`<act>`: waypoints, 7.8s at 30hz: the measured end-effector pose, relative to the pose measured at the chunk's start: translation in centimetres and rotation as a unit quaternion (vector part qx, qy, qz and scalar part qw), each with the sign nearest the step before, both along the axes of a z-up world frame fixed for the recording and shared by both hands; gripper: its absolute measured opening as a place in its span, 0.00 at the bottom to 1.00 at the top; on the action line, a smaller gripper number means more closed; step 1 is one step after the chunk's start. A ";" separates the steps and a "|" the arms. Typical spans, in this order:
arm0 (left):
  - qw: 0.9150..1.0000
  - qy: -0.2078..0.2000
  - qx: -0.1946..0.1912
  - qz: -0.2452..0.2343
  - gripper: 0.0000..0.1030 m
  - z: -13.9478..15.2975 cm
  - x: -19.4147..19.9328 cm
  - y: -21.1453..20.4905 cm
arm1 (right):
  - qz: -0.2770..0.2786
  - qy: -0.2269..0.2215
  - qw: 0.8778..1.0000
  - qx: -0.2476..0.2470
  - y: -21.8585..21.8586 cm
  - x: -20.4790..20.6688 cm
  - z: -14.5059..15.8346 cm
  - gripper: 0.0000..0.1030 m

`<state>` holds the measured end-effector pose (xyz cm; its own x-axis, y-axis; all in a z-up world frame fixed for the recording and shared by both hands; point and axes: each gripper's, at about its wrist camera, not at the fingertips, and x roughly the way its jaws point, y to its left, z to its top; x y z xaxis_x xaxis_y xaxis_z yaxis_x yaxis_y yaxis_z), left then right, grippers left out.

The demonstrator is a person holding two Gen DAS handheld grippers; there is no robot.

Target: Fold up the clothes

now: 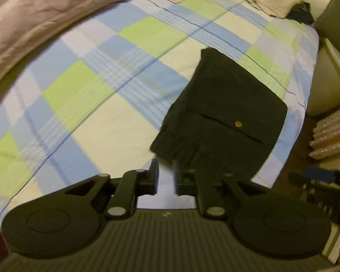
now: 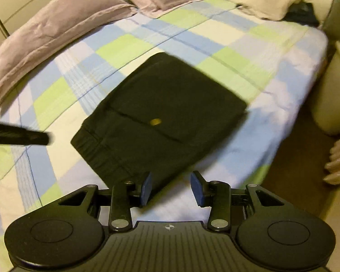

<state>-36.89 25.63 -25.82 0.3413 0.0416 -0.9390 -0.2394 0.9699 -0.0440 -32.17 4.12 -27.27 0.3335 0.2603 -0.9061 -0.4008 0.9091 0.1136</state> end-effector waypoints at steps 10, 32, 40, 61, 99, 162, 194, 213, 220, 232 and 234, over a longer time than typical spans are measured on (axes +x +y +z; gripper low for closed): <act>0.996 -0.029 0.000 0.087 0.31 5.9 -2.2 -4.8 | 0.099 0.017 0.995 0.007 -1.8 2.8 3.3 0.40; 0.980 -0.066 0.038 0.186 0.38 11.2 -10.0 -11.4 | 0.195 -0.004 0.981 0.009 -7.7 1.9 6.8 0.40; 0.980 -0.045 0.032 0.190 0.40 10.4 -15.7 -12.2 | 0.194 -0.011 0.980 -0.033 -8.3 -4.1 7.0 0.40; 0.983 -0.072 0.011 0.168 0.41 10.7 -21.2 -12.2 | 0.182 -0.040 0.982 -0.029 -7.7 -9.9 9.1 0.40; 0.800 -0.226 -0.274 0.484 0.62 -13.6 -12.1 -7.7 | 0.183 0.199 0.955 0.121 -7.4 25.7 -6.3 0.83; 0.763 -0.282 -0.332 0.477 0.40 -17.3 -7.8 -3.8 | 0.289 0.294 0.875 0.255 0.0 29.9 -12.9 0.24; 0.782 -0.387 -0.162 0.460 0.40 4.3 -57.1 34.7 | 0.290 0.295 0.811 0.414 40.4 -17.7 1.6 0.23; 0.780 -0.337 -0.193 0.490 0.47 -6.2 -61.6 45.9 | 0.267 0.273 0.868 0.316 52.8 -23.4 -5.0 0.24; 0.777 -0.334 -0.112 0.522 0.48 -2.8 -63.8 43.9 | 0.317 0.154 0.892 0.283 51.6 -24.8 -3.2 0.44; 0.888 -0.220 0.110 0.387 0.07 -0.9 -57.3 36.2 | 0.468 -0.101 0.859 0.180 44.4 -35.9 1.8 0.44; 0.874 -0.237 0.101 0.412 0.08 -2.9 -58.4 36.5 | 0.497 -0.117 0.844 0.165 44.2 -37.5 0.0 0.43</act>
<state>-95.26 62.16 -28.71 0.4658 0.6046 -0.6461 -0.8617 0.4759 -0.1759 -69.69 48.28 -27.25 -0.0382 0.7420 -0.6693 -0.9933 0.0449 0.1065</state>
